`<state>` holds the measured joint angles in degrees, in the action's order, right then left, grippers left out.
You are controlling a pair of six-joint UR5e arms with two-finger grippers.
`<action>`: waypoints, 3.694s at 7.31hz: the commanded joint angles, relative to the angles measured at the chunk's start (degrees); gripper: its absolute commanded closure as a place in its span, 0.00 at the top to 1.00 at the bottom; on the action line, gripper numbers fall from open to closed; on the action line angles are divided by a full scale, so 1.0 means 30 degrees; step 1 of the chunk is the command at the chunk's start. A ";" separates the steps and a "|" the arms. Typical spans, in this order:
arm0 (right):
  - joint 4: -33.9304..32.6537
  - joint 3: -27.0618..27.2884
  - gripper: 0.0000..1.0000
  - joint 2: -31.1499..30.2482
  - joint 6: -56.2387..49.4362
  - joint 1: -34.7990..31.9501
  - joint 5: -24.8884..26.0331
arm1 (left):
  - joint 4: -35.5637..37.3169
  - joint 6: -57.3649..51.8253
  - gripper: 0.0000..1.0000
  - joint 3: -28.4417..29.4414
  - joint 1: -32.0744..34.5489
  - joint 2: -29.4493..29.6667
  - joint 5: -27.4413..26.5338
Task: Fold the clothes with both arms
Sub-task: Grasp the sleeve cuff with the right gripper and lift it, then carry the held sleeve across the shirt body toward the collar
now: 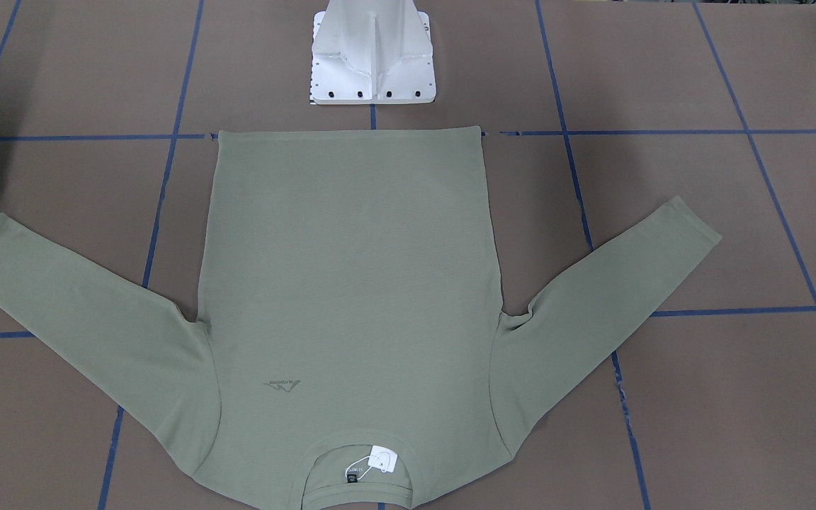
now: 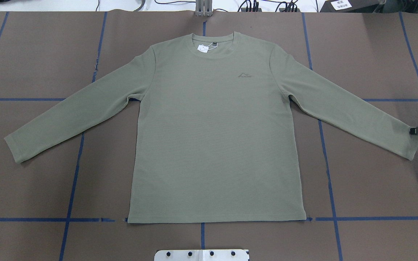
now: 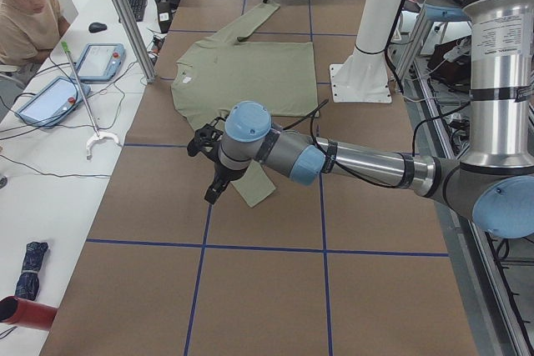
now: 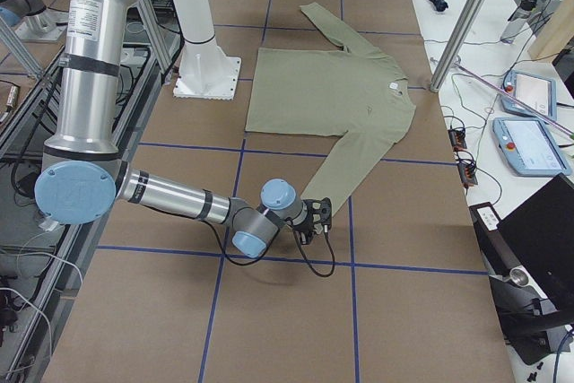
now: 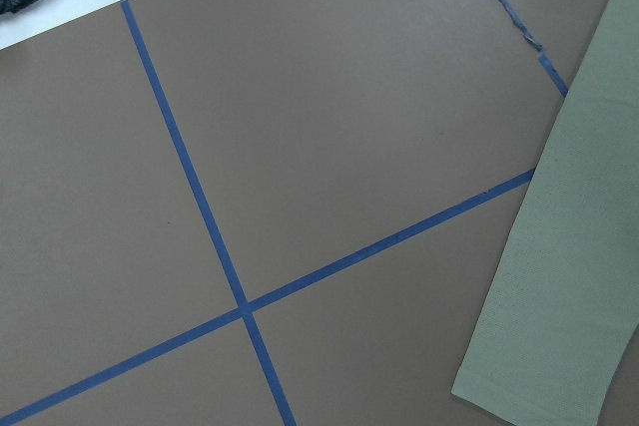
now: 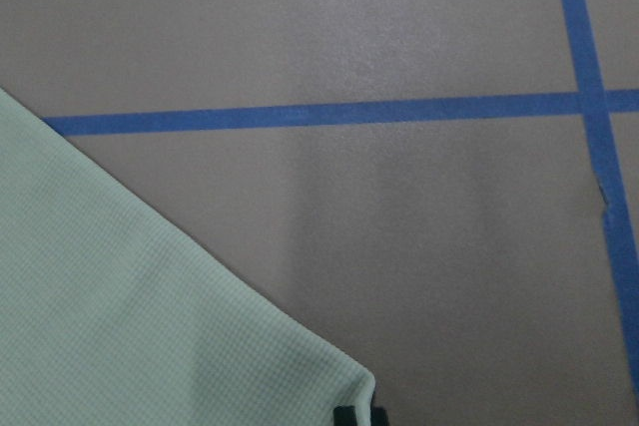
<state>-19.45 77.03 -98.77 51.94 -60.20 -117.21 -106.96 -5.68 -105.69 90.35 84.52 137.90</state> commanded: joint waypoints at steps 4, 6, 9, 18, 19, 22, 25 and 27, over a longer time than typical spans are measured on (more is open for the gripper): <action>-0.7058 0.6676 0.00 0.0081 0.0323 -0.0117 -0.0159 | 0.0000 0.0019 1.00 0.0016 0.0000 -0.0020 0.0000; -1.2471 1.0863 0.00 0.0429 0.0642 -0.0147 0.0016 | 0.0000 0.0019 1.00 0.0017 0.0000 -0.0020 0.0000; -2.1084 1.2790 0.00 0.6527 0.3534 0.0288 0.1562 | 0.0000 0.0019 1.00 0.0016 0.0000 0.0009 0.0000; -2.0593 -0.3813 0.00 2.4631 1.1427 1.0214 1.7436 | 0.0000 -0.0010 1.00 0.0573 0.0000 -0.0194 0.0029; -2.0588 -0.3821 0.00 2.4689 1.1397 1.0978 1.7738 | 0.0000 -0.0010 1.00 0.0573 0.0000 -0.0283 0.0029; -2.0442 -0.5985 0.00 2.6765 1.1396 1.1689 1.8357 | 0.0000 -0.0010 1.00 0.0573 0.0000 -0.0371 0.0029; -1.9629 -0.6600 0.36 2.6887 1.1630 1.1572 1.8327 | 0.0000 -0.0010 1.00 0.0573 0.0000 -0.0372 0.0029; -1.9416 -0.7159 0.85 2.7178 1.1660 1.1484 1.8240 | 0.0000 -0.0010 1.00 0.0544 0.0000 -0.0372 0.0000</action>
<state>-78.17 56.51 -17.76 86.80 -25.61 -62.32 -106.96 -5.71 -103.99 90.35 83.41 137.93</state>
